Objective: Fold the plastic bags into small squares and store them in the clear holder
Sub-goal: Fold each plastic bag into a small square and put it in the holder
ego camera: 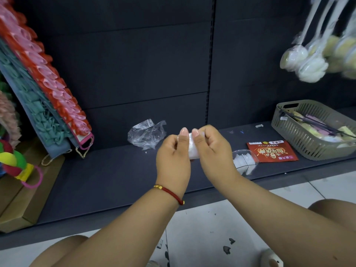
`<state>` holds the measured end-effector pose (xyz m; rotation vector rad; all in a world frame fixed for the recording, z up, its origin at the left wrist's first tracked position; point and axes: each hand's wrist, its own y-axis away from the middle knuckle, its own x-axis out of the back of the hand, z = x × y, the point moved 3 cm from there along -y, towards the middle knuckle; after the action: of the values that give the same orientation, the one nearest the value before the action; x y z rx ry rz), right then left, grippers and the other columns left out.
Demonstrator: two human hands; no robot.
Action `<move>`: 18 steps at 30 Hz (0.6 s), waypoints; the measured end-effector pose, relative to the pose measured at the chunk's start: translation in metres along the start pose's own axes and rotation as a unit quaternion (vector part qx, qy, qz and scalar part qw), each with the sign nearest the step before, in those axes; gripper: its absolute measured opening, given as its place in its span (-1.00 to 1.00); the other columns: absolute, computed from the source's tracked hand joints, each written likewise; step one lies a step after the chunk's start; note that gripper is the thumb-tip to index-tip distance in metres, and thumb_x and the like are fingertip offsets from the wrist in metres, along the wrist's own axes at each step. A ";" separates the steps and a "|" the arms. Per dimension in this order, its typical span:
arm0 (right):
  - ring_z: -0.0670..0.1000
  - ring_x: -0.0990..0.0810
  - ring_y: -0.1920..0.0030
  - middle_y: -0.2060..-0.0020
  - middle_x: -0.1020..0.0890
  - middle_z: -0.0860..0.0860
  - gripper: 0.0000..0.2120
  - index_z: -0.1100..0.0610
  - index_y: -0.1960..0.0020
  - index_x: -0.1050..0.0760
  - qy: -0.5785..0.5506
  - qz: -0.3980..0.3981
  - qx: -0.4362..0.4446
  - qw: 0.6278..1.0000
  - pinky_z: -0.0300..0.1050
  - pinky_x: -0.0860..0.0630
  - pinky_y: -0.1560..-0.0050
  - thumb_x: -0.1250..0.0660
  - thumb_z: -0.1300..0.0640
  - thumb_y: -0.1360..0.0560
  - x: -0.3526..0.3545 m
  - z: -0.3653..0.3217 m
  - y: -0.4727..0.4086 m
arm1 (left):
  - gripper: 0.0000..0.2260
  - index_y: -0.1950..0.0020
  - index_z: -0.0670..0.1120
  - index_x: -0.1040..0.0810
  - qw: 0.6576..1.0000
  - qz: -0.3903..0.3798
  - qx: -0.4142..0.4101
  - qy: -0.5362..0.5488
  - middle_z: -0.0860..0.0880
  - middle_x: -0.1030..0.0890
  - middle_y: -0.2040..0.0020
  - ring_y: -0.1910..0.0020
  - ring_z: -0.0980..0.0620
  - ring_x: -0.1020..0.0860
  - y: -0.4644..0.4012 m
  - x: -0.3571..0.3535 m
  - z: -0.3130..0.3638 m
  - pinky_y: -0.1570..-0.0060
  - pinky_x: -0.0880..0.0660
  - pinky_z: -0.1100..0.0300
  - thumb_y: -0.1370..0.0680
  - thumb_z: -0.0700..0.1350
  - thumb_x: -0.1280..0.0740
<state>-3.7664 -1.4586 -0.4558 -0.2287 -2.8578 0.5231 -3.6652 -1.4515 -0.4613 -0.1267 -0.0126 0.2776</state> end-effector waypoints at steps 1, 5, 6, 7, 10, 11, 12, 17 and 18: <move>-0.18 -0.41 0.36 0.37 -0.47 -0.10 -0.72 0.15 0.22 -0.39 -0.007 0.000 -0.005 1.000 -0.27 -0.37 0.33 -0.22 0.05 -0.62 0.000 0.000 0.001 | -0.61 0.21 -0.19 -0.49 1.000 0.017 -0.016 -0.010 -0.13 -0.55 0.33 0.35 0.03 -0.47 0.000 -0.002 0.001 0.30 -0.45 0.05 -0.62 0.10 -0.25; -0.16 -0.42 0.34 0.36 -0.49 -0.08 -0.72 0.14 0.23 -0.41 -0.057 0.029 -0.019 0.998 -0.28 -0.39 0.33 -0.21 0.06 -0.63 0.006 -0.004 0.001 | -0.66 0.30 -0.10 -0.37 0.995 0.042 -0.086 -0.030 0.09 -0.39 0.44 0.46 0.20 -0.31 0.005 -0.009 0.010 0.43 -0.30 0.34 -0.62 0.01 -0.27; -0.15 -0.42 0.34 0.35 -0.49 -0.07 -0.72 0.13 0.24 -0.41 -0.062 0.036 -0.019 0.997 -0.29 -0.39 0.33 -0.20 0.08 -0.63 0.008 -0.005 0.001 | -0.67 0.29 -0.11 -0.38 0.994 0.045 -0.098 -0.027 0.09 -0.38 0.43 0.46 0.19 -0.30 0.006 -0.011 0.011 0.44 -0.28 0.36 -0.62 0.00 -0.28; -0.15 -0.42 0.34 0.35 -0.49 -0.07 -0.72 0.11 0.24 -0.41 -0.064 0.043 -0.019 0.997 -0.29 -0.38 0.33 -0.20 0.09 -0.63 0.010 -0.005 0.001 | -0.69 0.28 -0.11 -0.38 0.993 0.048 -0.106 -0.022 0.08 -0.39 0.42 0.45 0.19 -0.30 0.007 -0.014 0.012 0.43 -0.29 0.36 -0.62 -0.01 -0.28; -0.17 -0.40 0.35 0.36 -0.47 -0.08 -0.73 0.14 0.23 -0.40 -0.052 0.055 -0.017 0.997 -0.31 -0.37 0.34 -0.20 0.10 -0.63 0.018 -0.008 0.000 | -0.71 0.27 -0.08 -0.36 0.990 0.045 -0.129 -0.016 0.05 -0.39 0.39 0.42 0.18 -0.32 0.008 -0.021 0.014 0.40 -0.31 0.34 -0.62 -0.04 -0.28; -0.18 -0.38 0.36 0.36 -0.46 -0.07 -0.72 0.16 0.23 -0.40 -0.040 0.058 -0.017 0.997 -0.32 -0.35 0.35 -0.19 0.09 -0.63 0.021 -0.009 -0.001 | -0.71 0.27 -0.07 -0.34 0.990 0.041 -0.134 -0.020 0.05 -0.38 0.39 0.42 0.17 -0.31 0.009 -0.024 0.015 0.40 -0.31 0.34 -0.62 -0.04 -0.28; -0.17 -0.36 0.37 0.37 -0.44 -0.06 -0.71 0.18 0.23 -0.39 -0.024 0.061 -0.017 0.998 -0.31 -0.34 0.36 -0.19 0.08 -0.63 0.025 -0.010 -0.001 | -0.70 0.27 -0.06 -0.32 0.989 0.036 -0.139 -0.024 0.05 -0.36 0.39 0.42 0.17 -0.29 0.009 -0.028 0.016 0.40 -0.30 0.34 -0.62 -0.03 -0.27; -0.11 -0.37 0.36 0.38 -0.44 -0.01 -0.68 0.21 0.23 -0.38 0.026 0.071 -0.022 0.997 -0.22 -0.35 0.34 -0.21 0.03 -0.62 0.044 -0.012 -0.010 | -0.71 0.27 -0.06 -0.30 0.989 0.015 -0.143 -0.016 0.06 -0.37 0.37 0.41 0.19 -0.31 0.008 -0.048 0.022 0.38 -0.32 0.36 -0.63 -0.08 -0.26; -0.12 -0.36 0.36 0.39 -0.44 -0.03 -0.69 0.19 0.24 -0.38 0.024 0.077 -0.025 0.996 -0.25 -0.34 0.35 -0.22 0.04 -0.62 0.048 -0.012 -0.011 | -0.71 0.27 -0.06 -0.31 0.991 0.005 -0.137 -0.009 0.07 -0.37 0.37 0.41 0.20 -0.31 0.005 -0.052 0.022 0.38 -0.32 0.35 -0.63 -0.09 -0.26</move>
<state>-3.8112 -1.4559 -0.4317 -0.4663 -2.8242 0.4677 -3.7178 -1.4581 -0.4399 -0.3976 -0.0674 0.2868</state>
